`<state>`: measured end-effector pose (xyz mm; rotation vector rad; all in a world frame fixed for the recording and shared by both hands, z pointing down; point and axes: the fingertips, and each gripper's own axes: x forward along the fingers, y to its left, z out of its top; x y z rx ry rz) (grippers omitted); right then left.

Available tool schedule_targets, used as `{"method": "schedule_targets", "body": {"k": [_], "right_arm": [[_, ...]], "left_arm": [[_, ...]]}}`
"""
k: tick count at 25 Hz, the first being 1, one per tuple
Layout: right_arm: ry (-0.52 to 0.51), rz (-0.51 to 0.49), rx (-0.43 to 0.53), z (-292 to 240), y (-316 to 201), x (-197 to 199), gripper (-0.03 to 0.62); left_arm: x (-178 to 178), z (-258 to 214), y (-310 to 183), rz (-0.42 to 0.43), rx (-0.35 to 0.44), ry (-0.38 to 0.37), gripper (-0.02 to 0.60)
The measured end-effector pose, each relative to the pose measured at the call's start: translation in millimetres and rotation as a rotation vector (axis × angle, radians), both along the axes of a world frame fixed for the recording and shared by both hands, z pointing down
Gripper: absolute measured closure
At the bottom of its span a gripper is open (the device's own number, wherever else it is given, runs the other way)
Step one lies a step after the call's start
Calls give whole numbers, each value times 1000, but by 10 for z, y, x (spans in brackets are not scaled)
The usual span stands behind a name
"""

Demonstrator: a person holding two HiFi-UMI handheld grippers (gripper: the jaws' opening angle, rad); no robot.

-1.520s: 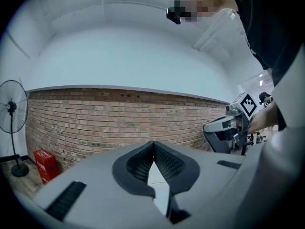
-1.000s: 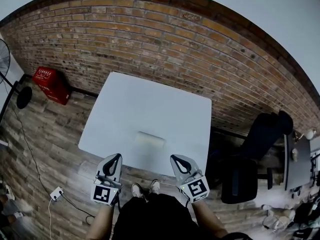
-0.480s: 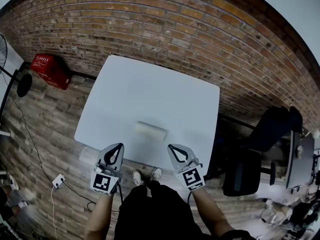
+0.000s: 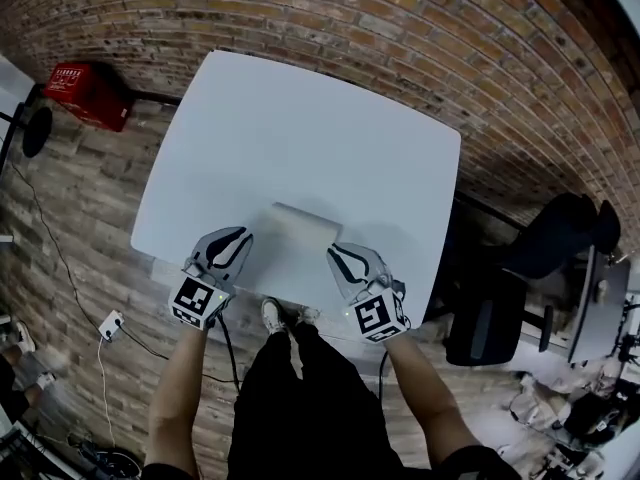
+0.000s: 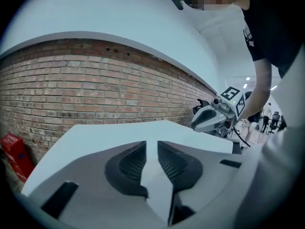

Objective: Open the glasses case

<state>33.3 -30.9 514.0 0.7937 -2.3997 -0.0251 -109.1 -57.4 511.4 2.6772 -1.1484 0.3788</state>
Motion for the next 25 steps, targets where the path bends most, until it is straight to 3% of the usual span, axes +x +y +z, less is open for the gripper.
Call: {"method": "schedule_targets", "body": {"k": [1,2,5,11,18,25], "right_arm": [[11,-10,-4,62,-12,-18,572],[20,-21,-10,121,-21,-36,571],[44,-52,-20,269,-50,-80,565],[118,-93,-9,517,-110,-106,530],[195,-124,-15,745,-159,-135,493],[244,-151,5,865,-167,-143,479]], "left_arm": [[24,67,-18,28,-13,-11,490],[52,129,-32,57,-24,-22,462],[145,319,-72,146,-50,-69,448],[274,629,-225,278,-95,-168,331],[348,924,-347,429,-167,-309,261],[474,1037,-385,561,-153,-428,238]]}}
